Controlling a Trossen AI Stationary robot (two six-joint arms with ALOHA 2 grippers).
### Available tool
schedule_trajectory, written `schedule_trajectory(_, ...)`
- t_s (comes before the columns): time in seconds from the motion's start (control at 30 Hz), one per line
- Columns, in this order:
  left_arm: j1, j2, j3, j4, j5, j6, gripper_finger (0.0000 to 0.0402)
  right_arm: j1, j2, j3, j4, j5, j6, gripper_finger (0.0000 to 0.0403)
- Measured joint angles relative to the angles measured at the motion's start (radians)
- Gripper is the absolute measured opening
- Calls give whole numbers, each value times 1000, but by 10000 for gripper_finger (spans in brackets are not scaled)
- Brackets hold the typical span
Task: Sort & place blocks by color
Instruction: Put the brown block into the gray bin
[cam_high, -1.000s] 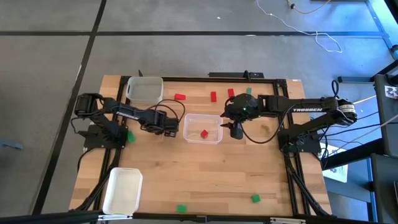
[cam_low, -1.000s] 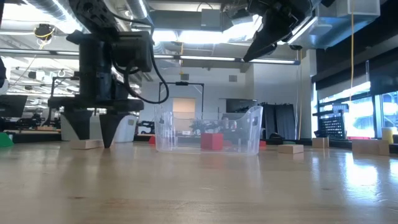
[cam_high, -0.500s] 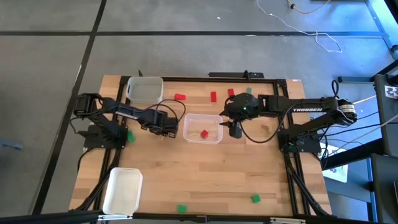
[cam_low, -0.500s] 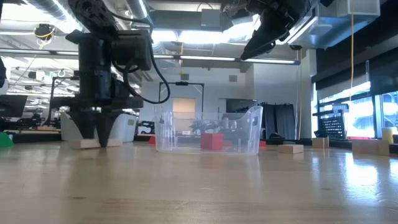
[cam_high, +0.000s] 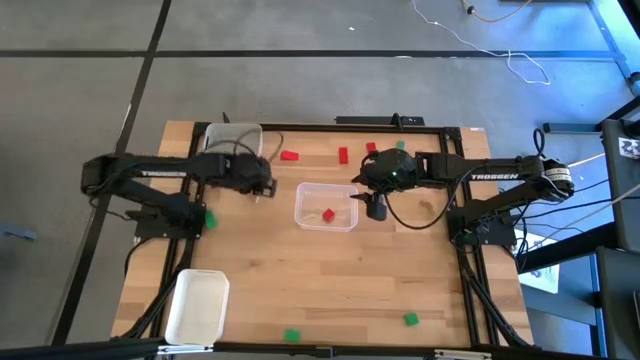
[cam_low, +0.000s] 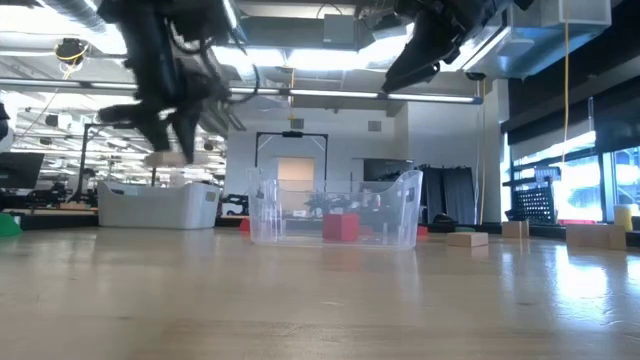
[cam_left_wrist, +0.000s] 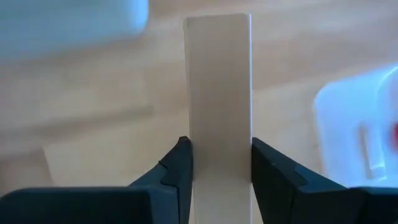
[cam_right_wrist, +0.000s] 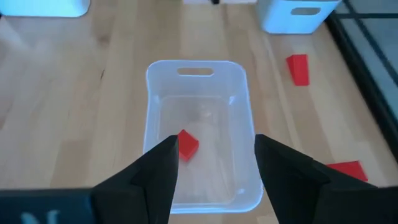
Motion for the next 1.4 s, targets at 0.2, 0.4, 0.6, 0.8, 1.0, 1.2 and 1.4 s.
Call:
schedule_trajectory(0.2, 206, -9, 148, -86, -15, 260, 116, -1, 0, 0, 33, 93, -3, 211)
schedule_trajectory(0.4, 418, 47, 214, -93, -16, 466, 116, -1, 0, 0, 41, 119, -4, 211)
schedule_trajectory(0.6, 531, 159, 179, -80, -7, 578, 116, -1, 0, 0, 56, 118, -4, 211)
schedule_trajectory(0.8, 591, 243, 175, 47, -6, 659, 116, -1, 0, 0, 82, 117, -5, 211)
schedule_trajectory(1.0, 643, 326, 175, 62, 40, 695, 116, -1, 0, 0, 83, 117, -5, 211)
schedule_trajectory(1.2, 663, 378, 175, 74, 58, 725, 116, -1, 0, 0, 83, 117, -2, 211)
schedule_trajectory(1.4, 680, 399, 175, 71, 86, 726, 127, -1, 0, 0, 83, 117, -2, 211)
